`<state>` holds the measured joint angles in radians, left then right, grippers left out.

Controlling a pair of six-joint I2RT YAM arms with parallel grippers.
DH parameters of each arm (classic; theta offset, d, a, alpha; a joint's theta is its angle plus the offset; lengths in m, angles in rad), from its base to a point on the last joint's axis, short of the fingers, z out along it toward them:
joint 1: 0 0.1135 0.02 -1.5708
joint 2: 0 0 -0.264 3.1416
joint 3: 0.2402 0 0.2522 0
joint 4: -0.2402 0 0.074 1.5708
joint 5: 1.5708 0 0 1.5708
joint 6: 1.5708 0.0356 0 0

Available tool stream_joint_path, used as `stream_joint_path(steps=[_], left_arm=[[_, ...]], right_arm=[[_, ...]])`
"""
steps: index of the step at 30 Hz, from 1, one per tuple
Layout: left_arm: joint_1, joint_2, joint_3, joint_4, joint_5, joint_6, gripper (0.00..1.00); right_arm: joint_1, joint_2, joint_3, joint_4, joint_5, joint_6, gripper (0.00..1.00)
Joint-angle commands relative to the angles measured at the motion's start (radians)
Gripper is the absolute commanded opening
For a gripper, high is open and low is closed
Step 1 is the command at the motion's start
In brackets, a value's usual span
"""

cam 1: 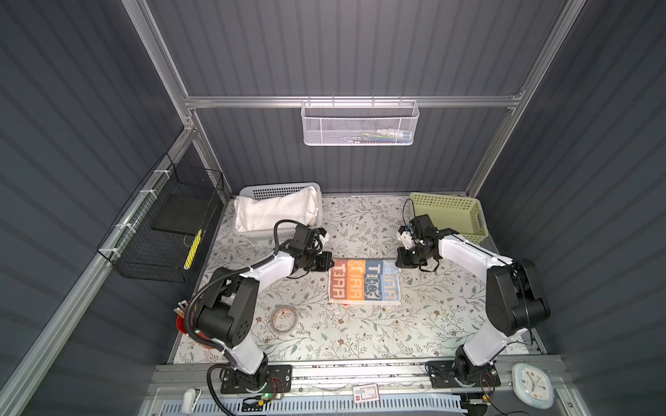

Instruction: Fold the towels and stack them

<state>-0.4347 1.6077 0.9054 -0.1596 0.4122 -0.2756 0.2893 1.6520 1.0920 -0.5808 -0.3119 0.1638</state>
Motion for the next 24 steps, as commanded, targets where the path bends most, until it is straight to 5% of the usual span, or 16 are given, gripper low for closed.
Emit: stream_joint_path(steps=[1,4,7,10,14,24], left_arm=[[-0.003,-0.127,-0.115,0.072,0.004,-0.024,0.0],[-0.009,-0.215,-0.208,0.046,0.005,-0.049,0.13],[-0.009,-0.322,-0.285,0.012,-0.005,-0.089,0.38],[-0.008,-0.415,-0.328,-0.016,-0.03,-0.134,0.5],[-0.007,-0.42,-0.319,-0.039,-0.064,-0.187,0.52],[-0.015,-0.214,-0.293,0.078,0.08,-0.375,0.49]], right_arm=[[0.011,-0.09,-0.059,-0.021,-0.042,0.006,0.04],[0.033,-0.166,-0.15,-0.047,-0.079,0.038,0.19],[0.037,-0.251,-0.231,-0.071,-0.114,0.103,0.38],[0.036,-0.317,-0.278,-0.084,-0.107,0.16,0.43],[0.036,-0.292,-0.269,-0.071,-0.093,0.196,0.46],[0.04,-0.124,-0.239,-0.017,-0.098,0.236,0.48]])
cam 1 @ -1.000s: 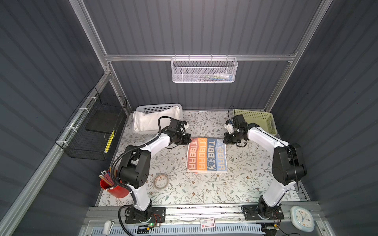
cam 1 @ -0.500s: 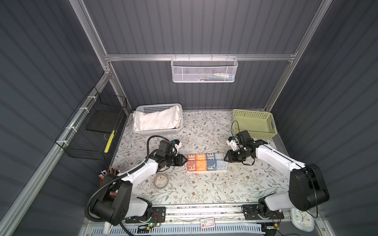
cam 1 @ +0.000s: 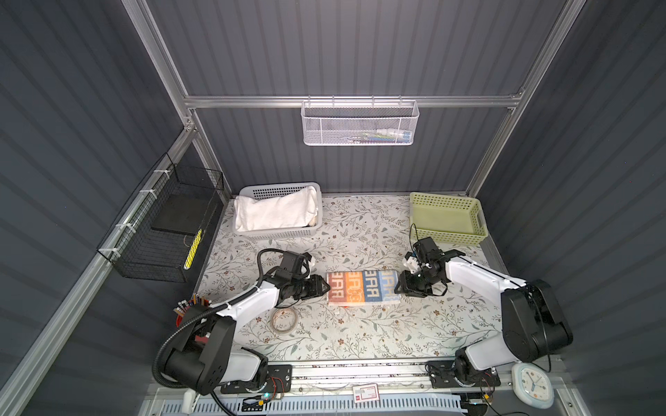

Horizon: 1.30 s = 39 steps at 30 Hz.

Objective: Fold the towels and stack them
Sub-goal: 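Carry the folded towel with left gripper into the white basket while right gripper withdraws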

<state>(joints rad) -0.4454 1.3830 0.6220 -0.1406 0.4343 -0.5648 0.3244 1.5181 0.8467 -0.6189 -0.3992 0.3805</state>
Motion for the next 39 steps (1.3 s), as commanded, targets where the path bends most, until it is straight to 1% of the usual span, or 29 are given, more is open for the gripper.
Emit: stream_joint_path(steps=[1,3,5,7,9,11,12,13,15,17,18,19,21,23,27,29,31,33,34,36,39], left_arm=[[-0.004,0.021,-0.017,0.075,0.063,-0.106,0.49],[-0.005,0.045,-0.022,0.093,0.066,-0.127,0.51],[-0.004,0.084,-0.015,0.102,0.069,-0.147,0.56],[-0.004,0.131,-0.008,0.131,0.09,-0.175,0.59],[-0.007,0.174,-0.025,0.203,0.116,-0.234,0.6],[-0.014,0.21,-0.031,0.258,0.126,-0.267,0.57],[-0.016,0.224,-0.026,0.267,0.127,-0.27,0.55],[-0.02,0.239,-0.014,0.274,0.13,-0.27,0.5],[-0.025,0.27,0.022,0.274,0.146,-0.266,0.37],[-0.026,0.299,0.082,0.221,0.155,-0.235,0.21],[-0.026,0.307,0.11,0.188,0.154,-0.214,0.15],[-0.026,0.313,0.147,0.143,0.149,-0.182,0.09],[-0.026,0.316,0.225,0.042,0.126,-0.119,0.0],[-0.024,0.324,0.324,-0.084,0.091,-0.03,0.0],[-0.017,0.371,0.57,-0.322,0.034,0.137,0.0],[-0.011,0.419,0.713,-0.442,0.004,0.217,0.0],[-0.003,0.477,0.898,-0.58,-0.055,0.298,0.0],[0.005,0.526,1.045,-0.683,-0.096,0.362,0.0],[0.011,0.547,1.12,-0.733,-0.149,0.394,0.0],[0.014,0.578,1.232,-0.794,-0.211,0.458,0.0],[0.024,0.607,1.354,-0.826,-0.318,0.517,0.0]], right_arm=[[0.007,0.019,0.003,0.031,-0.017,0.02,0.47],[0.012,0.038,0.002,0.037,-0.015,0.019,0.46],[0.02,0.058,0.005,0.04,-0.008,0.015,0.45],[0.026,0.072,0.009,0.042,-0.005,0.011,0.45],[0.03,0.079,0.011,0.044,-0.001,0.008,0.44],[0.033,0.08,0.012,0.049,0.003,0.006,0.44],[0.033,0.079,0.014,0.05,0.007,0.005,0.44],[0.033,0.076,0.018,0.048,0.013,0.002,0.44],[0.033,0.06,0.028,0.043,0.027,-0.004,0.44],[0.033,0.039,0.044,0.029,0.053,-0.013,0.45],[0.033,0.023,0.05,0.025,0.054,-0.019,0.45],[0.033,0.008,0.057,0.021,0.105,-0.026,0.45],[0.033,-0.019,0.068,0.013,0.132,-0.036,0.45],[0.031,-0.042,0.076,0.011,0.158,-0.047,0.46],[0.03,-0.065,0.09,0.018,0.195,-0.057,0.46],[0.028,-0.067,0.092,0.032,0.198,-0.055,0.46],[0.027,-0.064,0.092,0.05,0.189,-0.052,0.46],[0.025,-0.053,0.102,0.058,0.17,-0.051,0.47],[0.025,-0.045,0.108,0.063,0.161,-0.05,0.46],[0.024,-0.029,0.117,0.072,0.147,-0.051,0.46],[0.025,-0.002,0.132,0.092,0.106,-0.032,0.45]])
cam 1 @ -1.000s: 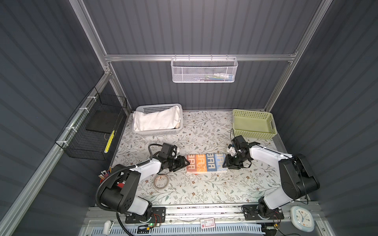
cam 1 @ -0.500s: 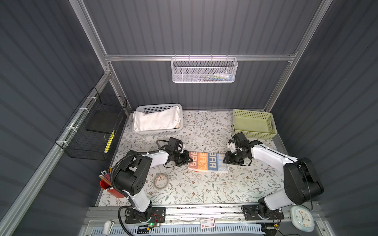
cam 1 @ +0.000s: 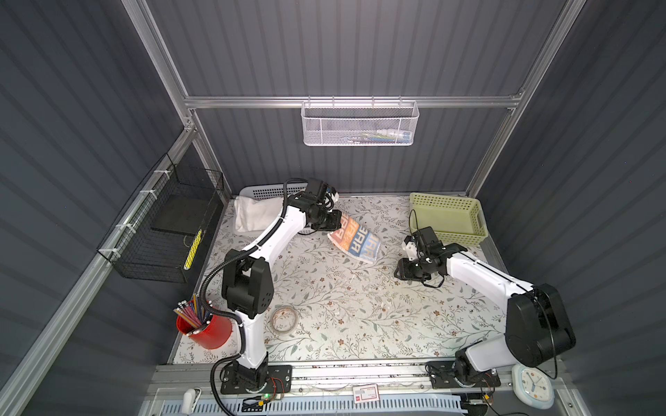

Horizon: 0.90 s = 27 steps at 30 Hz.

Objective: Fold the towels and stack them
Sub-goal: 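Carry the folded towel with left gripper into the white basket while right gripper withdraws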

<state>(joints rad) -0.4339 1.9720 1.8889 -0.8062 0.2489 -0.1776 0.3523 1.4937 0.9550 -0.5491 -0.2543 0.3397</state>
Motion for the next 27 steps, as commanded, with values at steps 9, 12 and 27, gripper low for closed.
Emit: stream_joint_path(steps=[9,12,27], left_arm=[[0.1,0.167,0.493,-0.286,-0.229,0.254,0.0],[0.139,0.194,0.582,-0.288,-0.197,0.274,0.0],[0.408,0.227,0.724,-0.294,-0.038,0.298,0.0]], right_arm=[[0.022,0.099,0.155,0.026,-0.111,0.012,0.44],[0.028,0.131,0.203,0.019,-0.114,0.008,0.44],[0.056,0.235,0.323,-0.025,-0.11,0.004,0.44]])
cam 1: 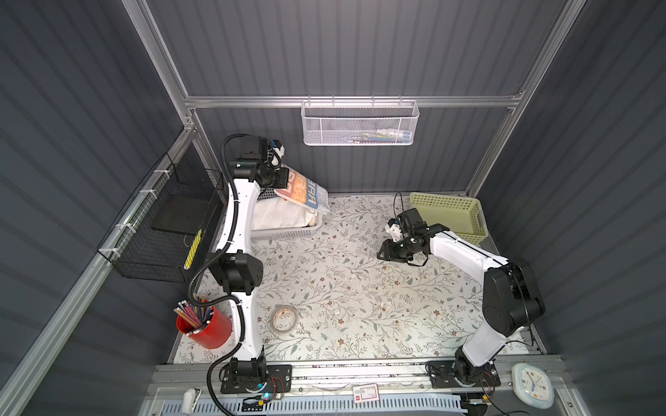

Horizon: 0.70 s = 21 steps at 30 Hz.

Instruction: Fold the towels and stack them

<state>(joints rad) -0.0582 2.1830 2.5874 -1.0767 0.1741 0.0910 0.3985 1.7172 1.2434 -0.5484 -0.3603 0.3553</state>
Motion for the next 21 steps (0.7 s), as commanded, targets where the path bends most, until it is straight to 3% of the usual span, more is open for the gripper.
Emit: stream_joint_path(steps=[1,2,3,4,5,8,11,17,21], left_arm=[[0.05,0.019,0.008,-0.013,0.022,0.032,0.0],[0.06,0.025,-0.004,-0.005,-0.022,0.033,0.07],[0.064,0.035,-0.009,-0.002,-0.116,0.035,0.43],[0.066,0.05,-0.006,-0.005,-0.194,0.055,0.67],[0.066,0.06,-0.002,-0.004,-0.248,0.066,0.79],[0.067,0.05,-0.022,0.044,-0.303,0.081,0.81],[0.067,-0.007,-0.116,0.153,-0.267,0.076,0.81],[0.065,-0.039,-0.152,0.181,-0.174,0.071,0.78],[0.066,-0.114,-0.255,0.227,-0.122,0.081,0.76]], right_arm=[[0.013,0.019,0.045,-0.031,-0.002,-0.012,0.44],[0.015,0.025,0.053,-0.037,-0.003,-0.012,0.44],[0.017,0.032,0.061,-0.044,-0.003,-0.013,0.44],[0.019,0.038,0.071,-0.05,-0.003,-0.013,0.44],[0.02,0.04,0.08,-0.056,-0.001,-0.015,0.44],[0.025,0.045,0.101,-0.071,0.014,-0.018,0.44],[0.025,0.045,0.121,-0.078,0.014,-0.016,0.44],[0.026,0.021,0.177,-0.124,0.128,-0.05,0.45],[0.024,-0.043,0.212,-0.163,0.241,-0.098,0.49]])
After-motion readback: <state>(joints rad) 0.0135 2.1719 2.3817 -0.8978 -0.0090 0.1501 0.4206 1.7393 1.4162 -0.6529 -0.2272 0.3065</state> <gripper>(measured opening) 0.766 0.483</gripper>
